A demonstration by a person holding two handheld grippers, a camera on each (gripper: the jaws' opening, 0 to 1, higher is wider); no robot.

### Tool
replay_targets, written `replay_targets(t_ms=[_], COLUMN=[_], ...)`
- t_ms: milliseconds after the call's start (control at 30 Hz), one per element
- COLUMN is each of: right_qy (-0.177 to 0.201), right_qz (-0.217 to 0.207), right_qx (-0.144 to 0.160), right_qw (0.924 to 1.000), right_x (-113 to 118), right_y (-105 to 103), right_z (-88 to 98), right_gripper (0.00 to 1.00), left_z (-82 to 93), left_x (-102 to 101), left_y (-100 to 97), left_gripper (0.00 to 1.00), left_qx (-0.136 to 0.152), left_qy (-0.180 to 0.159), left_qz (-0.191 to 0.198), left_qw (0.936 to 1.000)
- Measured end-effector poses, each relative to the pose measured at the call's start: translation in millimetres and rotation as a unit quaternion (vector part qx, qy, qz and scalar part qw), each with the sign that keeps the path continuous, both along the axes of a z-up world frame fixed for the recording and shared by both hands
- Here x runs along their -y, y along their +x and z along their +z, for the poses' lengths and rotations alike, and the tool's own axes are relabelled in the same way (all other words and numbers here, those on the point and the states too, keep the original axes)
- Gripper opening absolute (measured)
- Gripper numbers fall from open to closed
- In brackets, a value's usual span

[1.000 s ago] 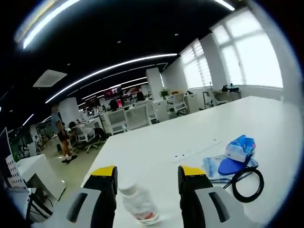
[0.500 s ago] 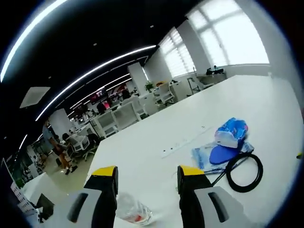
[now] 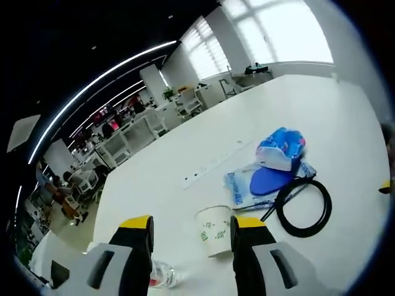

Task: Arrange the tabletop items into an orderly group along one side of the table until the central work area is clear of visible clutter.

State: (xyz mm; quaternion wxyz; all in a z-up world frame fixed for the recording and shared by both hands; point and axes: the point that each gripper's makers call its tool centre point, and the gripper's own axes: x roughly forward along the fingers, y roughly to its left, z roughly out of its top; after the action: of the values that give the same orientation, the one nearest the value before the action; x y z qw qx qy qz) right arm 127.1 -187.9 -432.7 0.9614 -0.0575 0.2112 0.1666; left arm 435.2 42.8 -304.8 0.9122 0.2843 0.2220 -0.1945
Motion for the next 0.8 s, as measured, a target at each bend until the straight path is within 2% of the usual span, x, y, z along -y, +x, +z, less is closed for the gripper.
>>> replay_targets(t_ms=[100, 233, 400, 533, 800], right_qy=[-0.003, -0.005, -0.004, -0.001, -0.001], right_qz=[-0.001, -0.007, -0.018, -0.021, -0.024], right_qx=[-0.004, -0.008, -0.013, -0.012, -0.014], right_qw=[1.0, 0.9999, 0.9997, 0.9997, 0.9996], right_x=[0.9, 5.5, 13.8, 15.8, 21.4], right_y=[-2.0, -3.5, -5.0, -5.1, -4.7], right_z=[-2.1, -5.2, -9.2, -8.8, -10.1], right_gripper=[0.65, 0.65, 0.65, 0.65, 0.65], left_z=[-12.9, -17.3, -26.1, -28.5, -53.1], left_x=[6.1, 15.3, 23.9, 27.6, 23.2], left_y=[-2.2, -1.9, -2.2, 2.4, 10.5], left_gripper=[0.49, 0.38, 0.42, 0.42, 0.43], left_qx=[-0.032, -0.05, -0.082, -0.086, -0.146], left_qy=[0.017, 0.009, 0.023, 0.027, 0.023], left_qz=[-0.014, -0.024, -0.04, -0.042, -0.024], left_qw=[0.9992, 0.9984, 0.9956, 0.995, 0.9888])
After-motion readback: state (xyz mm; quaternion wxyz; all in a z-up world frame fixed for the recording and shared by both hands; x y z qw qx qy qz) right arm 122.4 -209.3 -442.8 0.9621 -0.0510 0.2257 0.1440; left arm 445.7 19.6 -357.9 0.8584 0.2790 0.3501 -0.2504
